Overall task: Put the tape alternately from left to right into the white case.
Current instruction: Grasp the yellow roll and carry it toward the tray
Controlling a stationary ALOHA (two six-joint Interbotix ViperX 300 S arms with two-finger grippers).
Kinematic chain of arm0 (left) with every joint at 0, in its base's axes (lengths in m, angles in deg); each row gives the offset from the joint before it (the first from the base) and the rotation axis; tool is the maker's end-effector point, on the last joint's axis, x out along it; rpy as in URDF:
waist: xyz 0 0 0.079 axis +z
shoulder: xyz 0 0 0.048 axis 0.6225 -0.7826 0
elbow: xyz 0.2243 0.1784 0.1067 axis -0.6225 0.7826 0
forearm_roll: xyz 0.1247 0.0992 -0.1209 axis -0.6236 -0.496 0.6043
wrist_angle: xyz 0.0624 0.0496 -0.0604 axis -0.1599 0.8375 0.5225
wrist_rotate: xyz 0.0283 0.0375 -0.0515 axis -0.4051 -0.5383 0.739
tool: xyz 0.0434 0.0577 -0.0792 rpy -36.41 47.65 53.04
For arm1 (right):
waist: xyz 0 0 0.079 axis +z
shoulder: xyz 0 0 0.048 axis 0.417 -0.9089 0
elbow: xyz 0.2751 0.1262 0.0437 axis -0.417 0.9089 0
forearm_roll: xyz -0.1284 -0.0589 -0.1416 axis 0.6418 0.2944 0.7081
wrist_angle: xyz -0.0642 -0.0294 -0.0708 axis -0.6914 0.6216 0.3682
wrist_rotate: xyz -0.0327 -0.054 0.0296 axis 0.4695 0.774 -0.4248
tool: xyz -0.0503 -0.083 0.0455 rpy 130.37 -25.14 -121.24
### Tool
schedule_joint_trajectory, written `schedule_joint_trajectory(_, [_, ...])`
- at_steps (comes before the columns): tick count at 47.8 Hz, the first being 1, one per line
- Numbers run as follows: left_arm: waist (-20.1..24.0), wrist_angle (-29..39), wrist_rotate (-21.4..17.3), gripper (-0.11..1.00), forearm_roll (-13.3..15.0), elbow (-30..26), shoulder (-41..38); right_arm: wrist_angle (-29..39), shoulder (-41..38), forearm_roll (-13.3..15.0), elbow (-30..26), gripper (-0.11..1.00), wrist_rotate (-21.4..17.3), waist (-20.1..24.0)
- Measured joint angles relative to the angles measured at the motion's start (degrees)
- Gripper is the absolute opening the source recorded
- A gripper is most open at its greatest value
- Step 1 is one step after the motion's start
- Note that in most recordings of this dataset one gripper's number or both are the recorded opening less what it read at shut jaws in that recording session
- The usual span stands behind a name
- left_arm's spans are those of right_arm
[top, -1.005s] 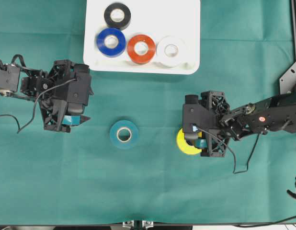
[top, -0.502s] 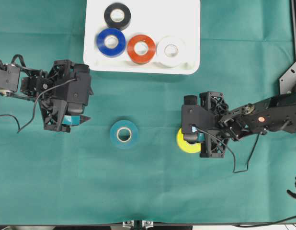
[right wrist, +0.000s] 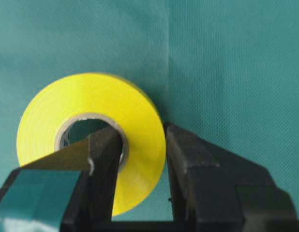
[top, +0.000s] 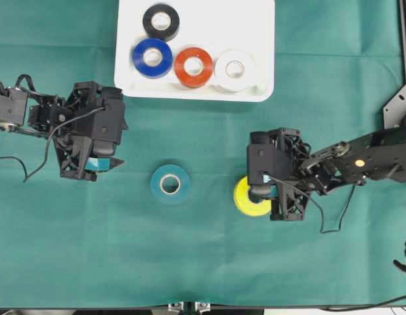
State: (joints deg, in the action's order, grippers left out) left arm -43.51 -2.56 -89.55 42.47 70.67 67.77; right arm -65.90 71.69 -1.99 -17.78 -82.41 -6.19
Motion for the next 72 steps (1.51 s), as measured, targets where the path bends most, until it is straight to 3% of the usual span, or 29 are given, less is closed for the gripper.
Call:
schedule_joint_trajectory(10, [0.00,0.00,0.00,0.85,-0.09,0.09,0.00,0.18,5.45,0.18,0.00,0.27,0.18,0.00])
schedule_joint_trajectory(22, [0.00,0.00,0.00,0.85,0.00,0.00,0.00,0.18,7.12,2.46,0.00,0.27,0.44,-0.35])
schedule_joint_trajectory(39, [0.00,-0.79,0.00,0.85,0.00,0.00,0.00,-0.35,6.59,4.04,-0.62,0.27,0.35,-5.27])
schedule_joint_trajectory(72, [0.00,-1.76,0.00,0.85,0.00,0.00,0.00,-0.44,2.72,15.29,-4.75,0.27,0.44,-20.04])
